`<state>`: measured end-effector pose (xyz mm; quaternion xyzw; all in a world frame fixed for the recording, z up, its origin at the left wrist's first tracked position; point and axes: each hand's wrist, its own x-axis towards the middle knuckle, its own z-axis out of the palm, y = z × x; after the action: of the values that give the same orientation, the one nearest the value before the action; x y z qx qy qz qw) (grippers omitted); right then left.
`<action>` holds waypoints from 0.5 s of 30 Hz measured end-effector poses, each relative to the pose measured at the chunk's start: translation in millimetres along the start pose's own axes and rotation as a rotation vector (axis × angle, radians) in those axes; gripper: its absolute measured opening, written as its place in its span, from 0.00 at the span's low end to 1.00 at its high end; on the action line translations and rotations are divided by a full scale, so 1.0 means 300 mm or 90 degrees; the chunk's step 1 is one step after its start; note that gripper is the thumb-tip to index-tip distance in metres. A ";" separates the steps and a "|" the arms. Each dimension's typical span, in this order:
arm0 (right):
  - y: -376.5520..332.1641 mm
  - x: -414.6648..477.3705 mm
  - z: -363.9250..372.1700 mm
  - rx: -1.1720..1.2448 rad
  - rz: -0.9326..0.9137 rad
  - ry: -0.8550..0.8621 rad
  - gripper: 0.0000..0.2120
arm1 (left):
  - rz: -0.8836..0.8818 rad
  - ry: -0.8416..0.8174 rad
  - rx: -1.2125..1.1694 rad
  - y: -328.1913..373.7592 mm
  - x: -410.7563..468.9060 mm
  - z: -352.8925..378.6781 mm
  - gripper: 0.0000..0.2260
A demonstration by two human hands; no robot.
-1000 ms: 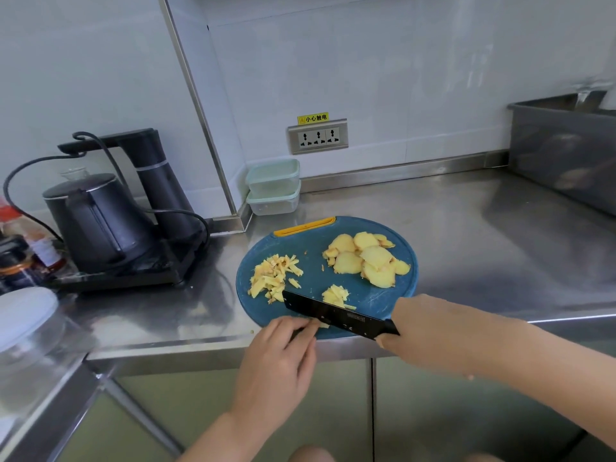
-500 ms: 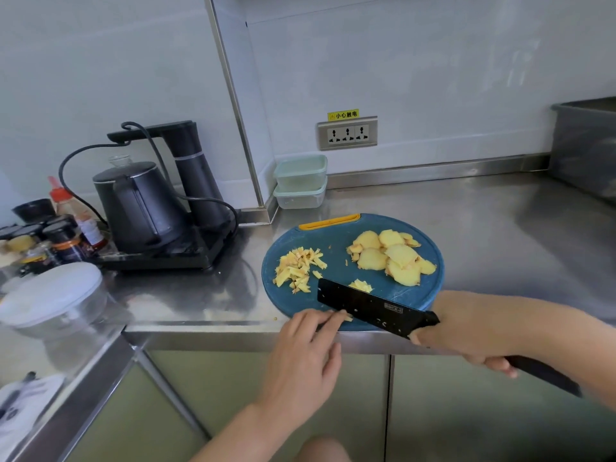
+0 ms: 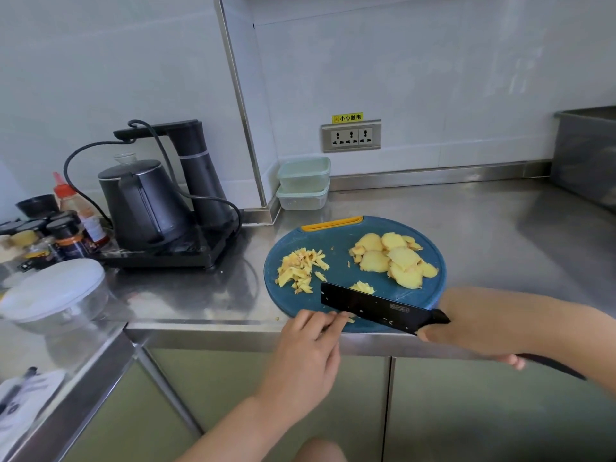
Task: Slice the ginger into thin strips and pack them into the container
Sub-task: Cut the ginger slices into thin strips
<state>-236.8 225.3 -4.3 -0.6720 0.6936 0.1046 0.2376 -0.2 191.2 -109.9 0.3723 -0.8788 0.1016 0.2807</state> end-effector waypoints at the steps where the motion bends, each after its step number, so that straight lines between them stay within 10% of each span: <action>1: 0.013 0.003 -0.005 -0.011 0.002 0.016 0.26 | 0.000 0.002 -0.003 0.000 0.001 0.002 0.18; 9: 0.015 0.006 0.001 0.038 -0.060 0.021 0.13 | -0.034 -0.013 0.011 0.018 -0.008 0.001 0.20; 15: 0.006 0.047 0.034 -0.029 -0.062 0.100 0.21 | -0.037 -0.030 0.048 0.016 0.007 -0.003 0.20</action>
<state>-236.3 217.7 -19.9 -0.7160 0.6742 0.0557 0.1720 -4.5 193.8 -107.8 0.4107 -0.8693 0.1177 0.2485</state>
